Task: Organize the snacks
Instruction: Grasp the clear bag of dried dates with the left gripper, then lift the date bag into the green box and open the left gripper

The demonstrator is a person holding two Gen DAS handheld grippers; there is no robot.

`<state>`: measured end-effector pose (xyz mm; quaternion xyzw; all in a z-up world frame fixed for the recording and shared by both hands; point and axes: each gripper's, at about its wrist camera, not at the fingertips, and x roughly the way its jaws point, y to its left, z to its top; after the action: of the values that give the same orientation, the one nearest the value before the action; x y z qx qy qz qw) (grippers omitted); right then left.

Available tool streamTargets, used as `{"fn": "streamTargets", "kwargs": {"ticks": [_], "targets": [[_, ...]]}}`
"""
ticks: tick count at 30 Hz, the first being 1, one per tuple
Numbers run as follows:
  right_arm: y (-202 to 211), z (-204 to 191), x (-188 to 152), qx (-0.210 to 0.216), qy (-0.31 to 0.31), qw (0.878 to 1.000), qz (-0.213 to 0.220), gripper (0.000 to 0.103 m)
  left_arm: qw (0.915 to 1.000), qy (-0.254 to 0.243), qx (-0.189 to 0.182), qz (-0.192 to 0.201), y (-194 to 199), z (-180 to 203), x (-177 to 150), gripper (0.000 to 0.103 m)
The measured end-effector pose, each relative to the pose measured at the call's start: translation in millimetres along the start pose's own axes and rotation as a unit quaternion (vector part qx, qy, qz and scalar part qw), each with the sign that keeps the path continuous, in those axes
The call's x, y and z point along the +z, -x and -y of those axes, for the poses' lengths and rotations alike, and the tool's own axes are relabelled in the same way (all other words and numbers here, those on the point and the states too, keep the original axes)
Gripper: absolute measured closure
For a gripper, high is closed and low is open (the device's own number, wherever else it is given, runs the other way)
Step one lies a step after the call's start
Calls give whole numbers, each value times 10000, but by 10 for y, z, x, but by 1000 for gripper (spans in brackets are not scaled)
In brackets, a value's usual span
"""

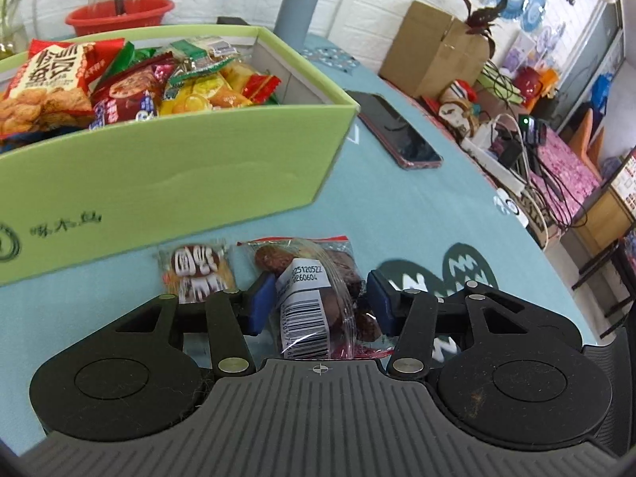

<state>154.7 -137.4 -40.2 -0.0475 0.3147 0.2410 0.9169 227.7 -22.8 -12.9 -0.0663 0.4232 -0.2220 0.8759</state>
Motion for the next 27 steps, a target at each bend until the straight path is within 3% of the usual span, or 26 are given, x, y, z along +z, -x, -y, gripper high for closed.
{"fn": "streamTargets", "kwargs": {"ticks": [12, 20, 22, 27], "targets": [[683, -371, -496, 72, -321, 9993, 167, 18, 9997, 99, -199, 90, 482, 262, -719, 69], [691, -389, -501, -95, -322, 9993, 151, 11, 9994, 145, -265, 157, 605, 277, -871, 55], [728, -425, -520, -157, -379, 9990, 179, 10, 9993, 132, -240, 242, 659, 262, -908, 46], [678, -284, -487, -110, -763, 9969, 161, 10, 9988, 252, -243, 335, 715, 160, -929, 43]]}}
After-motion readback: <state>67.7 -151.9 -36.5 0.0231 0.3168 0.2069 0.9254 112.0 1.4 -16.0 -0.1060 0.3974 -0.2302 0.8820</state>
